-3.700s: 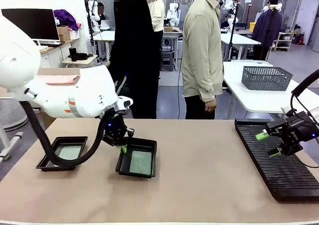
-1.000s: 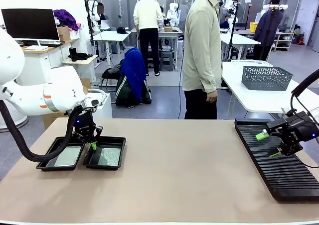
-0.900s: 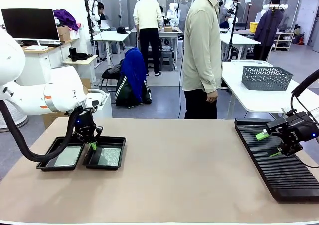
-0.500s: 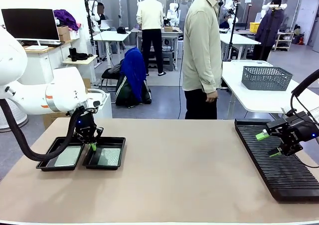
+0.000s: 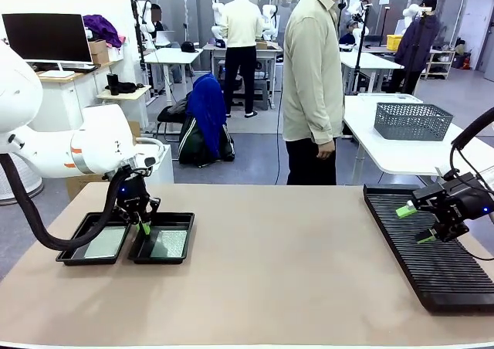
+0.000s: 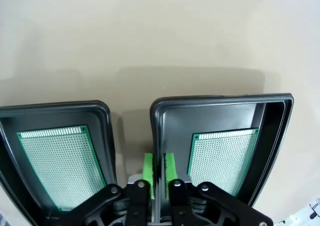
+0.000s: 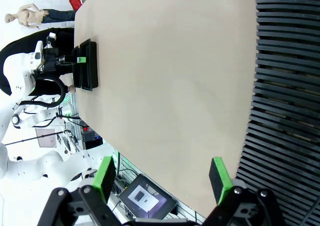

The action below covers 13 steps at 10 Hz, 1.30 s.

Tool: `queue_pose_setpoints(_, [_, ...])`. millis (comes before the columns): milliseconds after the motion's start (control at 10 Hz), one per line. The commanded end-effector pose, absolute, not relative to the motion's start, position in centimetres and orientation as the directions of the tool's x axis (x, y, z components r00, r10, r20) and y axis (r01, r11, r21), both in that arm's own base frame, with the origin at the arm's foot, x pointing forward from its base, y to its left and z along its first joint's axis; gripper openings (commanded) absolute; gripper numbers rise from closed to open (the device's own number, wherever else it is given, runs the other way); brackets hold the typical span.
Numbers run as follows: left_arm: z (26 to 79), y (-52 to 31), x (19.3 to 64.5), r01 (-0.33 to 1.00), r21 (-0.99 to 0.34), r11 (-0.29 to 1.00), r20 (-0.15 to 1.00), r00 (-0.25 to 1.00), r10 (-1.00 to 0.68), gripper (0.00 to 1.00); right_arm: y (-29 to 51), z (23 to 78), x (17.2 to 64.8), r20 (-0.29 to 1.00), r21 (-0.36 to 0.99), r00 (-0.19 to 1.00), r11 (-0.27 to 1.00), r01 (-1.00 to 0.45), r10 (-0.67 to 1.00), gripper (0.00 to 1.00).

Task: Inspect and transfer BCBs to ESD trays.
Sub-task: Pick up the ESD tray and place it on the left side of the table.

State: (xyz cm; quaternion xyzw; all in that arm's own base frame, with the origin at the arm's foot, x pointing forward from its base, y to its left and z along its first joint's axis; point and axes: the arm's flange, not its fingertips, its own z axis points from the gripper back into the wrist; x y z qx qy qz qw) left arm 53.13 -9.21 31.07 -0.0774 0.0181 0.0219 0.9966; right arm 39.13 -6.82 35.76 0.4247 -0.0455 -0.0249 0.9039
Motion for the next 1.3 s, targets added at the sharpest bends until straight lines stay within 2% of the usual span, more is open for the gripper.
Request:
queue_pose_setpoints(0, [31.7, -9.6, 53.1, -0.063, -0.121, 0.991, -0.044, 0.997, 0.058, 0.26, -6.7, 35.9, 39.1, 0.059, 0.770, 0.994, 0.638, 0.014, -0.093, 1.00])
queue_pose_setpoints(100, [32.0, -9.7, 53.0, -0.060, -0.121, 0.991, -0.041, 0.998, 0.055, 0.35, -6.7, 35.9, 39.1, 0.059, 0.770, 0.994, 0.638, 0.014, -0.093, 1.00])
queue_pose_setpoints(200, [32.5, -10.0, 52.8, -0.053, -0.118, 0.992, -0.028, 0.998, 0.050, 0.31, -6.7, 35.9, 39.1, 0.059, 0.770, 0.994, 0.638, 0.014, -0.093, 1.00])
queue_pose_setpoints(300, [33.0, -10.1, 52.6, -0.053, -0.111, 0.992, -0.021, 0.999, 0.051, 0.37, -6.7, 35.9, 39.1, 0.059, 0.770, 0.994, 0.638, 0.014, -0.093, 1.00])
queue_pose_setpoints(800, [35.1, -10.7, 51.9, -0.063, -0.070, 0.996, -0.023, 0.998, 0.061, 0.37, -6.7, 35.9, 39.1, 0.059, 0.770, 0.994, 0.638, 0.014, -0.093, 1.00])
queue_pose_setpoints(1200, [36.6, -11.5, 50.8, -0.075, -0.033, 0.997, -0.018, 0.997, 0.075, 0.74, -6.7, 35.9, 39.1, 0.059, 0.770, 0.994, 0.638, 0.014, -0.093, 1.00])
